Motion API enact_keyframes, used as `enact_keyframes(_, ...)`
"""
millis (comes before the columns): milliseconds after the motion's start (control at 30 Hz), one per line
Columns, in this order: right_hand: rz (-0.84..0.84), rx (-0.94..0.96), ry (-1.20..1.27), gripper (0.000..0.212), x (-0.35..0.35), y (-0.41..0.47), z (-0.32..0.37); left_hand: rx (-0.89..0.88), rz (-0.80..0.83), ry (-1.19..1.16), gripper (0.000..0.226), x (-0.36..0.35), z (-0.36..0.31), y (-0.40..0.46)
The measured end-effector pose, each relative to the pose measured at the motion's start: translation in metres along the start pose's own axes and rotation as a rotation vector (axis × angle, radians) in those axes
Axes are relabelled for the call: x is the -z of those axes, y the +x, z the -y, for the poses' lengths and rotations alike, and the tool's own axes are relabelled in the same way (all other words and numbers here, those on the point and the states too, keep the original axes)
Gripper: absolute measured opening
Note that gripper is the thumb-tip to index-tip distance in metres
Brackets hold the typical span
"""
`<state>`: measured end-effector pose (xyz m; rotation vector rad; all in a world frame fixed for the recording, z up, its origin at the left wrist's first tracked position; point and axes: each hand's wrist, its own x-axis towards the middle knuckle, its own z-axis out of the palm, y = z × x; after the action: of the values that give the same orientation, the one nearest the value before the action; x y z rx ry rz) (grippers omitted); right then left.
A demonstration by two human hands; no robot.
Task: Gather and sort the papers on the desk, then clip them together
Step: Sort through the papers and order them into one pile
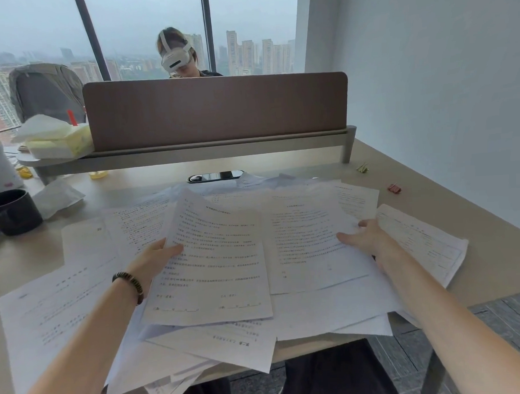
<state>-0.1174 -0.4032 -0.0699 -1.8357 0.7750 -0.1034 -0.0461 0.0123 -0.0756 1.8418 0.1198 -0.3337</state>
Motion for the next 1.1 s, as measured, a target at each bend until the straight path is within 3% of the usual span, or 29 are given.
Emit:
enact_keyframes(100,-0.069,0.096,0.138,0.098,0.0,0.0,-0.003,0.002,-0.009,0.006,0.015,0.0,0.0,0.0)
enact_keyframes(200,-0.012,0.031,0.303,0.109,0.001,0.005,0.001,0.005,-0.013,-0.013,0.014,-0.001,-0.001,-0.002)
enact_keyframes(267,0.085,-0.03,0.331,0.079,0.003,0.007,0.005,0.004,-0.01,-0.032,0.014,-0.001,-0.001,-0.003)
enact_keyframes(333,0.173,-0.043,0.178,0.039,0.004,0.0,0.01,-0.01,-0.004,-0.044,0.013,0.001,-0.001,-0.004)
enact_keyframes(400,0.222,-0.02,0.068,0.029,0.004,-0.001,0.01,-0.022,0.018,-0.05,0.015,0.002,0.0,-0.004)
enact_keyframes(500,0.214,0.055,0.099,0.023,0.003,-0.005,0.018,-0.043,0.074,-0.063,0.02,0.004,0.0,-0.006)
enact_keyframes(900,0.381,0.237,0.257,0.024,-0.006,-0.044,0.105,0.056,0.074,-0.048,0.021,0.008,0.002,-0.004)
enact_keyframes(1033,0.43,0.378,0.359,0.019,-0.011,-0.064,0.139,0.057,0.061,-0.037,0.024,0.011,0.003,-0.001)
enact_keyframes(1100,0.458,0.462,0.373,0.027,-0.014,-0.073,0.153,0.037,0.047,-0.035,0.023,0.011,0.004,-0.001)
